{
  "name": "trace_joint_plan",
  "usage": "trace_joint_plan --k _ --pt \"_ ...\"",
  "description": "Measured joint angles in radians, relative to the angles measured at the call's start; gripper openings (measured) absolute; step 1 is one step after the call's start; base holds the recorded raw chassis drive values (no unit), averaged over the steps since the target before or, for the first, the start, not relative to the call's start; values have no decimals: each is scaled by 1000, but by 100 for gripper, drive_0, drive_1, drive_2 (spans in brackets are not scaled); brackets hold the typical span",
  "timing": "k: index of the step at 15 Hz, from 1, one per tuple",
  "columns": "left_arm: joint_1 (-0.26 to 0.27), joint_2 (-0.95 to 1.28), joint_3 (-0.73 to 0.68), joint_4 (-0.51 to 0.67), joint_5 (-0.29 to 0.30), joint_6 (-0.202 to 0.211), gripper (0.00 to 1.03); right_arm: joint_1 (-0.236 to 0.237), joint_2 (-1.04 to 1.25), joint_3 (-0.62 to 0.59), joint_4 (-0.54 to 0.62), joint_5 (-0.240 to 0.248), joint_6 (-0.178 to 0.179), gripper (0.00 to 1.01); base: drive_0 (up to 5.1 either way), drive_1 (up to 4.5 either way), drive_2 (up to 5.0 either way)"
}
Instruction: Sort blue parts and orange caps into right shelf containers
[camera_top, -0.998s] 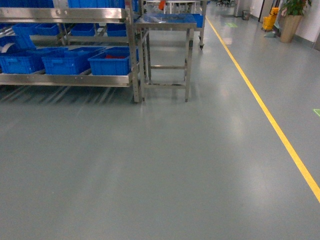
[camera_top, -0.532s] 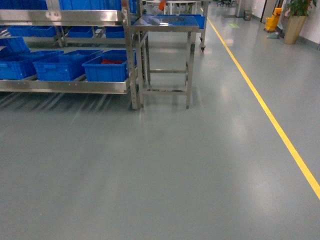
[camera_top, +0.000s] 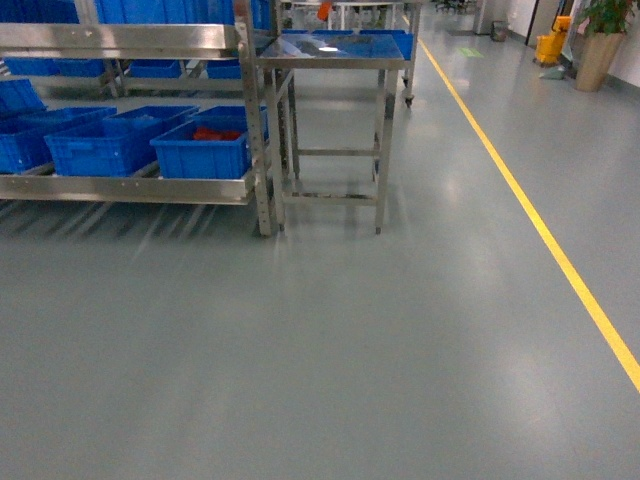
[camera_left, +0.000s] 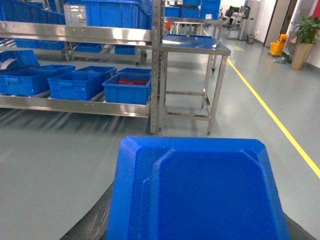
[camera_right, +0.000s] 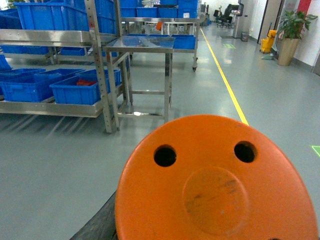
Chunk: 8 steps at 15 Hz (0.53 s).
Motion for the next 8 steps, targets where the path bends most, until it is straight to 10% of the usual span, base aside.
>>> trace_joint_plan --k 8 --pt "0 0 0 1 0 0 41 0 0 0 -2 0 0 44 -2 428 -432"
